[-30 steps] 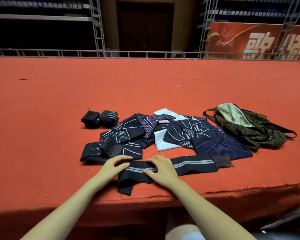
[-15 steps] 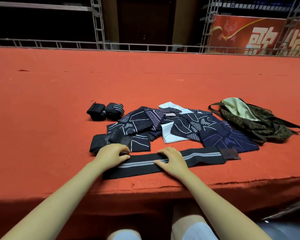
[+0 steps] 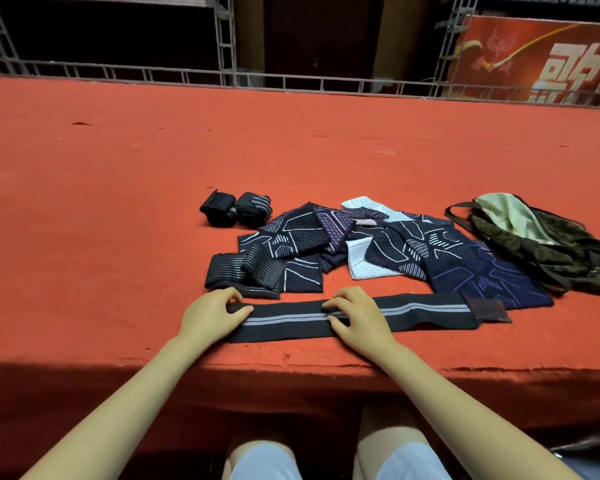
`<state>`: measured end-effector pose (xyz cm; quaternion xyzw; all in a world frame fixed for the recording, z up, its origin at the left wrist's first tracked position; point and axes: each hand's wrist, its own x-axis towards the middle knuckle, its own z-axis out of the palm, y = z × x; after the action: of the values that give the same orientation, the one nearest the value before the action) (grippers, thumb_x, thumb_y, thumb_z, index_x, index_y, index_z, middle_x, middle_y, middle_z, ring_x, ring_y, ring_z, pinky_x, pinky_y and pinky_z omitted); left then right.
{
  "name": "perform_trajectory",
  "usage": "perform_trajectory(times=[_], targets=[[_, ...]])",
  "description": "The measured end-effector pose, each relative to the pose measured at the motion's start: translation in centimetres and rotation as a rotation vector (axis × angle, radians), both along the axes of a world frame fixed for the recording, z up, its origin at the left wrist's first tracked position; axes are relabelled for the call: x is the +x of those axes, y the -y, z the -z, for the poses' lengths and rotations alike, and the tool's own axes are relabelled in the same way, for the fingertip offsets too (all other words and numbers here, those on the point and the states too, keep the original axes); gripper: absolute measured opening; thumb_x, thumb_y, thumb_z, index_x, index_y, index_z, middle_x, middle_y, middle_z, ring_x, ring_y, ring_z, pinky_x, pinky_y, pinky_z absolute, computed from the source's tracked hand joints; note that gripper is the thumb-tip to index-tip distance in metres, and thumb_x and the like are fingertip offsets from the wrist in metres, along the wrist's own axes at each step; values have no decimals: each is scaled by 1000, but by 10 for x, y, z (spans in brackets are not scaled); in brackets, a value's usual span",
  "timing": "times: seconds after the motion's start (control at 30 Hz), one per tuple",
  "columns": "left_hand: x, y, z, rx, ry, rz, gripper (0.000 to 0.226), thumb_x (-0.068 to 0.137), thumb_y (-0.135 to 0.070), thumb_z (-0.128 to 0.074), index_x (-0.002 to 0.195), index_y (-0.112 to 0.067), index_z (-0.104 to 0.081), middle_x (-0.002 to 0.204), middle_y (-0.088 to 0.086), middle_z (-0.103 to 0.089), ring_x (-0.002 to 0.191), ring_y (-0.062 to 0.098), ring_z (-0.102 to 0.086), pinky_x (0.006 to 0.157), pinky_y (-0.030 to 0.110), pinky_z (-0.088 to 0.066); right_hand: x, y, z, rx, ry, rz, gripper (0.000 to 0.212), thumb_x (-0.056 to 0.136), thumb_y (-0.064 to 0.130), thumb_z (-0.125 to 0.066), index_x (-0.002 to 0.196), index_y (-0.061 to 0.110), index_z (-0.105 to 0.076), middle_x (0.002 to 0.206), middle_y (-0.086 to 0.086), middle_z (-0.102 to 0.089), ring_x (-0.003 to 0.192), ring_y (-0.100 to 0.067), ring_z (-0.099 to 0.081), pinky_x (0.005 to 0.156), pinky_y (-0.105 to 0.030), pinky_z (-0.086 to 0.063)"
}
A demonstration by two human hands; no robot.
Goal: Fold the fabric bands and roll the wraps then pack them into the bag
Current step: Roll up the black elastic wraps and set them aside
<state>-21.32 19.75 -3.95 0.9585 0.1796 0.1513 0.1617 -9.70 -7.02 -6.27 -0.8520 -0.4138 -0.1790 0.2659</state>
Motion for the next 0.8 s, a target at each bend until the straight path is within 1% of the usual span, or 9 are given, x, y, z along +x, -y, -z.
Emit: perform_trajectory(times=[0.07, 0.13, 0.2, 0.3, 0.37, 0.47, 0.53, 0.63, 0.8], targets=[[-1, -6, -6, -135, -95, -11, 17, 82, -41, -64, 83, -24, -62, 84, -5, -68, 85, 19, -64, 69, 30, -47, -9, -14, -4, -4, -42, -64, 26, 82, 34, -54, 97, 19, -68, 96, 5, -59, 97, -13, -49, 83, -33, -46], [-1, -8, -11, -397, -85, 1, 17, 83, -29, -66, 70, -20, -60, 68, -4, -65, 68, 17, -63, 62, 26, -50, -22, -33, -9, -27, -142, -140, 30, 84, 38, -52, 103, 20, -66, 100, 6, -58, 99, -11, -49, 85, -27, -43], [0, -2, -17, -601, -17, 14, 26, 85, -24, -66, 60, -21, -58, 60, -9, -57, 65, 14, -55, 59, 26, -43, -35, -52, -12, -51, -251, -203, 31, 86, 39, -53, 110, 22, -64, 102, 7, -59, 95, -7, -49, 86, -21, -40], [3, 21, -29, -1039, 99, 3, 24, 93, -32, -54, 75, -20, -63, 69, -3, -60, 65, 14, -56, 57, 23, -45, -45, -67, -15, 62, -445, -151, 32, 91, 41, -51, 118, 26, -60, 102, 9, -63, 88, -4, -56, 84, -19, -41], [7, 37, -31, -1286, 86, 30, 41, 99, -39, -39, 88, -11, -67, 74, 6, -66, 58, 13, -60, 52, 19, -49, -45, -68, -21, 227, -671, -82, 22, 96, 36, -48, 110, 26, -61, 84, 8, -64, 74, -1, -58, 75, -21, -43], [13, 52, -19, -1175, 27, 119, 38, 101, -29, -36, 98, -8, -68, 75, 7, -67, 61, 11, -57, 55, 13, -47, -37, -66, -28, 359, -871, -13, 9, 96, 27, -51, 102, 24, -58, 62, 6, -53, 48, 1, -48, 56, -19, -39], [16, 55, -11, -956, 58, 154, 19, 96, -12, -48, 99, -11, -67, 75, 2, -63, 67, 10, -54, 56, 10, -43, -28, -63, -27, 286, -828, 27, 22, 91, 10, -55, 112, 18, -56, 62, 4, -54, 47, -1, -50, 55, -18, -41], [20, 51, -1, -664, 98, 182, 22, 84, -2, -62, 100, -16, -66, 79, -2, -55, 66, 6, -49, 61, 7, -39, -20, -59, -31, 248, -857, 59, 29, 85, -3, -49, 105, 15, -58, 68, 1, -60, 52, -5, -55, 58, -17, -47], [22, 52, 8, -494, 156, 139, 27, 79, -8, -71, 104, -17, -66, 87, -2, -46, 61, 4, -47, 65, 3, -37, -14, -61, -30, 201, -848, 41, 15, 83, 25, -65, 98, 25, -62, 74, 2, -62, 62, -8, -58, 72, -31, -50]])
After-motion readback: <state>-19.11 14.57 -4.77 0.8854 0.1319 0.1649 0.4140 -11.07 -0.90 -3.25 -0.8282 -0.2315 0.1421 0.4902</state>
